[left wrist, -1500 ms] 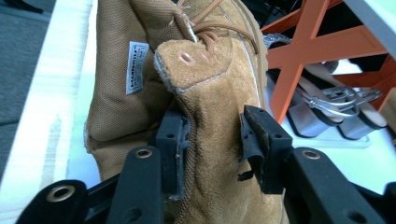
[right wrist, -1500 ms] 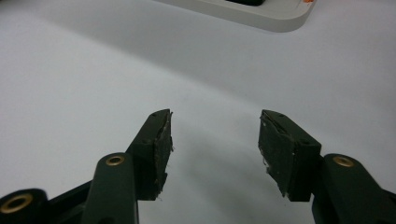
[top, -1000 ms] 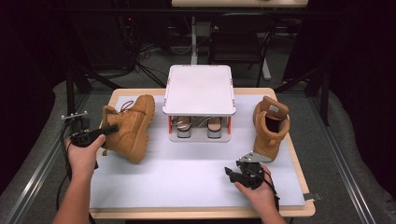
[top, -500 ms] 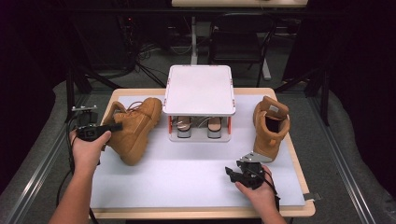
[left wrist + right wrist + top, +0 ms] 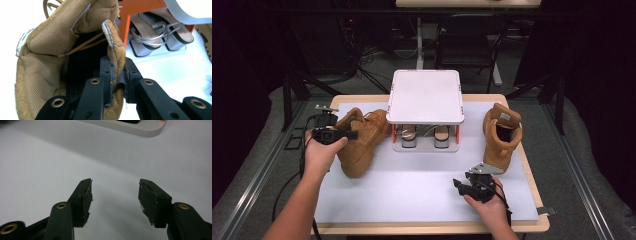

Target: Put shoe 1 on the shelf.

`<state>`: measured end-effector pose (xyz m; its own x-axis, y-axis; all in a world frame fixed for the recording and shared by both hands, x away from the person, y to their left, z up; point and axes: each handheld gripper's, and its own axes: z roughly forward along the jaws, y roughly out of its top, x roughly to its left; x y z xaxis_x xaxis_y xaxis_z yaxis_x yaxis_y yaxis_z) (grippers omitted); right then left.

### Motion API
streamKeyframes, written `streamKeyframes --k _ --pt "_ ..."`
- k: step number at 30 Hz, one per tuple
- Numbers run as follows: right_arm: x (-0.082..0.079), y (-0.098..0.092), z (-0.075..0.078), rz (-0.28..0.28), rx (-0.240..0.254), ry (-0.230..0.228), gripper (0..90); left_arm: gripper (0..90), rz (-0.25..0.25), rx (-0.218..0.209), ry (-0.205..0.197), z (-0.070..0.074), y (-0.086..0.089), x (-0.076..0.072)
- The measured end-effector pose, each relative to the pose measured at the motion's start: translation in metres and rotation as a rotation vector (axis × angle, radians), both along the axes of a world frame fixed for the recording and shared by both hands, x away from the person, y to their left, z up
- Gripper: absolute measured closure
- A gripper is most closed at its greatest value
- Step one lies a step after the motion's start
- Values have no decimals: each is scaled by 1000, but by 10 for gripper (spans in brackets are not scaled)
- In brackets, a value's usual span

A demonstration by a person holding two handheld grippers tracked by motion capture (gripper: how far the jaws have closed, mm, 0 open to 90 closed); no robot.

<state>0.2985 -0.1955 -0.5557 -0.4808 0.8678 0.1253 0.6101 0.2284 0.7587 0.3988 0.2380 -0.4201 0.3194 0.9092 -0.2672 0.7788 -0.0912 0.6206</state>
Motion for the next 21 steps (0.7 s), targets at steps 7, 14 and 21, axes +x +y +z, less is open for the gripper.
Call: streamKeyframes --k 7,14,21 --pt "0 0 0 0 1 0 442 803 -47 36 50 2 -22 10" --pt "0 0 0 -1 3 0 443 798 -83 69 102 2 -37 17" --pt "-1 1 0 0 -1 -2 443 791 -112 86 170 -1 -52 23"
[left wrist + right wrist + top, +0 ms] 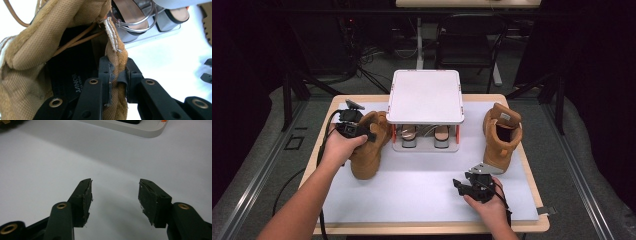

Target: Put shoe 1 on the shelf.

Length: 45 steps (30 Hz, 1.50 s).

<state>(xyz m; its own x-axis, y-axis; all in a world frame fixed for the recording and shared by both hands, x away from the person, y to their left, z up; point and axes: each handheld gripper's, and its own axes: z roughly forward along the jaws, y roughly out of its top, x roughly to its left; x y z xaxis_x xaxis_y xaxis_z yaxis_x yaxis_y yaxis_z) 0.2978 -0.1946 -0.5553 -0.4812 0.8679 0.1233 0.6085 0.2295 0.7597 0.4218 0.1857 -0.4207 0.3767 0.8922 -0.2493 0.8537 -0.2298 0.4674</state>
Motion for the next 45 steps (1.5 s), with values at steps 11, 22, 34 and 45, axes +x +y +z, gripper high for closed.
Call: streamKeyframes --k 11,22,34,45 --pt "-1 0 1 -1 1 2 443 774 -31 62 94 0 -17 7" --pt "-1 0 1 -1 7 -2 442 665 -27 130 162 2 -23 14" --pt "-3 2 2 1 -65 -30 444 602 -31 221 200 12 -34 19" --pt "-2 -2 4 -25 13 25 446 577 5 217 222 26 -31 22"
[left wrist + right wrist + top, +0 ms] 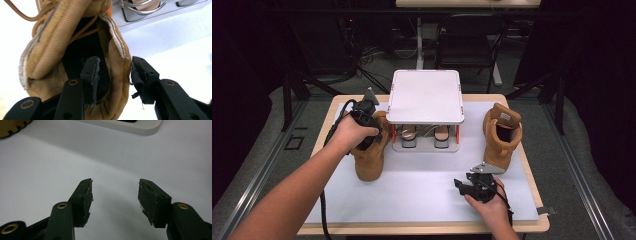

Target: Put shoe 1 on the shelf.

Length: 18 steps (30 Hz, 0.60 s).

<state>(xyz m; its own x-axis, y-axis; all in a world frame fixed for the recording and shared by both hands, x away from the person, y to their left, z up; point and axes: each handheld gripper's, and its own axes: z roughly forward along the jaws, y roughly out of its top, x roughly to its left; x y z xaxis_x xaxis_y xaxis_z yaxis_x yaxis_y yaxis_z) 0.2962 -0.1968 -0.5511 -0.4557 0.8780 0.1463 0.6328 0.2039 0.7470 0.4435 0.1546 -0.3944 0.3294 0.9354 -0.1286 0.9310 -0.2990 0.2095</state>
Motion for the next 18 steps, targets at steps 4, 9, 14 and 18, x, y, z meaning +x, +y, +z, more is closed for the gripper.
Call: streamKeyframes --k 4,9,14,18 --pt "0 -1 0 1 1 2 445 589 12 3 -9 6 2 0" --pt "1 -2 0 -5 2 5 445 603 19 24 -22 16 7 -1" --pt "1 -3 -1 -9 13 11 445 572 44 39 -39 25 18 -1" --pt "1 -3 -2 -12 15 17 442 563 67 58 -29 28 31 0"
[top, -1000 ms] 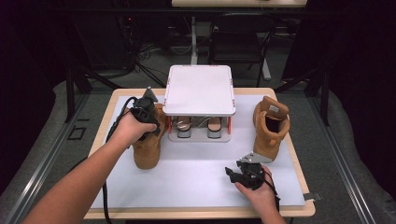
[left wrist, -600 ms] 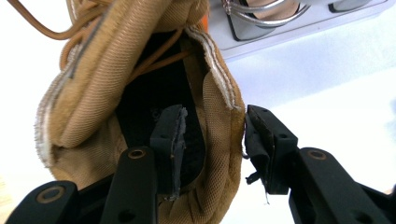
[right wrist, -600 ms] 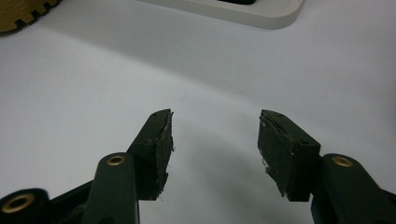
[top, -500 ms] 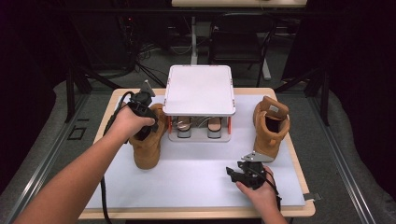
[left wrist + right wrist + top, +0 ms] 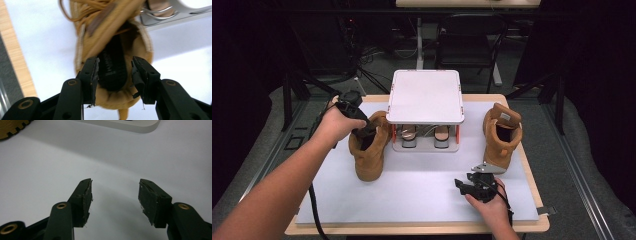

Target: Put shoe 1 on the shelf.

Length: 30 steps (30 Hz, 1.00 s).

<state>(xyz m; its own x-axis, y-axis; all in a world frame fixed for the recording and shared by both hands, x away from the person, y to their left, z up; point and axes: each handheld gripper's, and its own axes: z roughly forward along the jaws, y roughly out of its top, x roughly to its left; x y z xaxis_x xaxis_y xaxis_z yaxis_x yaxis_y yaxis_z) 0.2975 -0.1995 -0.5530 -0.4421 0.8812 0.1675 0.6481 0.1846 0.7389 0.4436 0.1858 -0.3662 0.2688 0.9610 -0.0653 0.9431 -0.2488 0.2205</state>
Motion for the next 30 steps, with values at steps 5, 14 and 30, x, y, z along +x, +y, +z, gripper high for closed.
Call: streamKeyframes --k 5,14,30 --pt "1 0 -1 7 -1 1 441 552 33 12 19 -3 14 3" --pt "1 1 -2 1 -3 8 440 551 65 3 64 -22 32 6" --pt "1 0 -2 13 -5 11 440 627 63 -1 136 -67 26 14"
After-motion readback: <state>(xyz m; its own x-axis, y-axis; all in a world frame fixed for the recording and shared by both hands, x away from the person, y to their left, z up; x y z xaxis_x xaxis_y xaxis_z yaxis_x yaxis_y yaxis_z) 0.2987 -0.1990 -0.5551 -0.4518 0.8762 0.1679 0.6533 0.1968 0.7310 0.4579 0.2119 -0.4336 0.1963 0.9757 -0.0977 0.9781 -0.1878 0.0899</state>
